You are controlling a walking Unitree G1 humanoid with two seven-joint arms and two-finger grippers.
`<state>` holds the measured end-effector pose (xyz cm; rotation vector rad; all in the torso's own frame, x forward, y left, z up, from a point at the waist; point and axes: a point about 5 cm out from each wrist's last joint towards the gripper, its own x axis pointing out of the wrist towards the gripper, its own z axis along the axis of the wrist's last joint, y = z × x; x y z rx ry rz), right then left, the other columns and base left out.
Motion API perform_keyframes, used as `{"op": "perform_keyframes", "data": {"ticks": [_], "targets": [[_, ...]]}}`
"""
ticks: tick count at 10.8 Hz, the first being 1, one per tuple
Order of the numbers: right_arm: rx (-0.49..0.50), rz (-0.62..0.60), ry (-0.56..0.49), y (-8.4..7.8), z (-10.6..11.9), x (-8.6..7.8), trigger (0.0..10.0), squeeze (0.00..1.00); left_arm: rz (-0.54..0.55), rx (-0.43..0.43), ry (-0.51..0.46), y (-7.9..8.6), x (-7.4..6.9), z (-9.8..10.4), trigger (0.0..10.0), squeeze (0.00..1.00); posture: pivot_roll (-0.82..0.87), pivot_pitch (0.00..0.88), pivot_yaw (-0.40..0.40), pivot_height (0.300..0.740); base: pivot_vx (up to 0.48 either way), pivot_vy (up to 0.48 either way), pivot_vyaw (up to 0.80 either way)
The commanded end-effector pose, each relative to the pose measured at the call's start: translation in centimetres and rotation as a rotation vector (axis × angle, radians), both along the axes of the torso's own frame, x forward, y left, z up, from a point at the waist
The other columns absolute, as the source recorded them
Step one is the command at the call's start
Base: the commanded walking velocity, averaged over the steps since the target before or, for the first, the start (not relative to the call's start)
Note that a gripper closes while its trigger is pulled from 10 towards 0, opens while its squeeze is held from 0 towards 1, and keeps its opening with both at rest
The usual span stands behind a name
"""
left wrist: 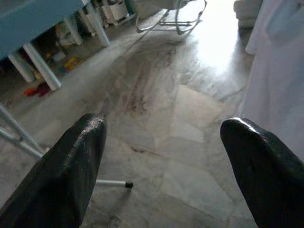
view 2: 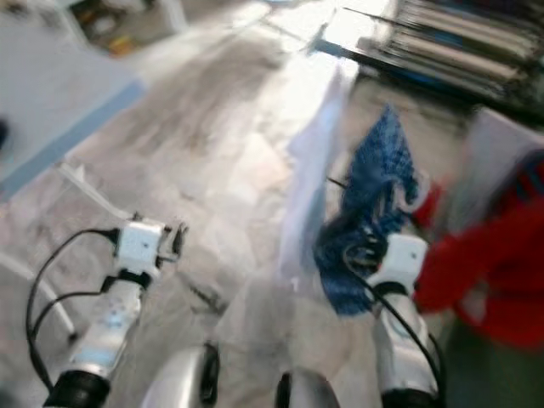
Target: Hang hanger
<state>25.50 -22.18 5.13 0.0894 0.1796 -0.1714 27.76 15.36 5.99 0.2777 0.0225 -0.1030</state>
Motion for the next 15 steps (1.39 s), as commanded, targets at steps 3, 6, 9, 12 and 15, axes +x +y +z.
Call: {"op": "perform_keyframes", "data": {"ticks": [3, 6, 9, 12, 15], "targets": [[0.013, 0.018, -0.025, 0.59, 0.40, 0.28, 10.0, 0.00, 0.027, 0.010, 0.021, 0.97, -0.49, -0.52, 10.0, 0.00, -0.04, 0.177, -0.036, 0.740, 0.000, 0.000, 0.80], [0.015, 0.015, -0.022, 0.52, 0.26, 0.08, 10.0, 0.00, 0.019, -0.005, 0.035, 0.91, -0.49, -0.67, 10.0, 0.00, -0.05, 0.180, -0.036, 0.740, 0.000, 0.000, 0.80], [0.027, 0.007, -0.024, 0.44, 0.31, 0.17, 10.0, 0.00, 0.001, 0.002, 0.049, 0.53, -0.46, -0.77, 10.0, 0.00, -0.05, 0.181, -0.035, 0.740, 0.000, 0.293, 0.27], [0.030, 0.007, -0.025, 0.43, 0.33, 0.25, 10.0, 0.00, -0.005, 0.006, 0.050, 0.39, -0.43, -0.79, 10.0, 0.00, -0.05, 0.179, -0.034, 0.740, 0.000, 0.480, 0.00], [0.029, 0.009, -0.026, 0.37, 0.37, 0.25, 10.0, 0.00, -0.008, 0.004, 0.059, 0.23, -0.41, -0.88, 10.0, 0.00, -0.05, 0.179, -0.036, 0.740, 0.000, 0.480, 0.00]]}}
